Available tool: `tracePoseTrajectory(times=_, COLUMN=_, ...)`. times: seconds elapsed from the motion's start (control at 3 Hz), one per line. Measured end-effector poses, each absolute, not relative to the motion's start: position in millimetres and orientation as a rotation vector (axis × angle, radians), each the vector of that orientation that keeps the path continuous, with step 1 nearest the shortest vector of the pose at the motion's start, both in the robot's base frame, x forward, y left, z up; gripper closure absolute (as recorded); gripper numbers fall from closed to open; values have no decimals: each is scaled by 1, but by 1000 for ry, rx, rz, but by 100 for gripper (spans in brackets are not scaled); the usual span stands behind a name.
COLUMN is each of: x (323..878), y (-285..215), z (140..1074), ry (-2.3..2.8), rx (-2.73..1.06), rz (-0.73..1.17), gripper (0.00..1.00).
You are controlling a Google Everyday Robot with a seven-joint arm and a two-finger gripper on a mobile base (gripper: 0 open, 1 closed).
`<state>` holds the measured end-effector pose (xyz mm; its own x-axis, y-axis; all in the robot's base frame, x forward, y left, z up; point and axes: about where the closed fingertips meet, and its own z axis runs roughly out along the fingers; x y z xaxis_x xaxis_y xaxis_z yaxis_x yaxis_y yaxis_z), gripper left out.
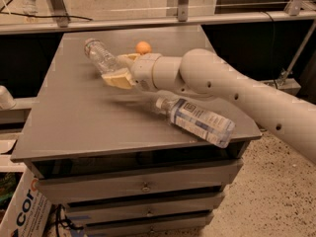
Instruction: Pick water bottle
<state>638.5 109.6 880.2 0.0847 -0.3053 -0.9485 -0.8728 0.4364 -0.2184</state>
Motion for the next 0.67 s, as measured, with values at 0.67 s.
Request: tracePoseTrajectory(times=0.67, x=635, y=104, z=905, ry=1399, rx=-1152, rz=607, gripper=100)
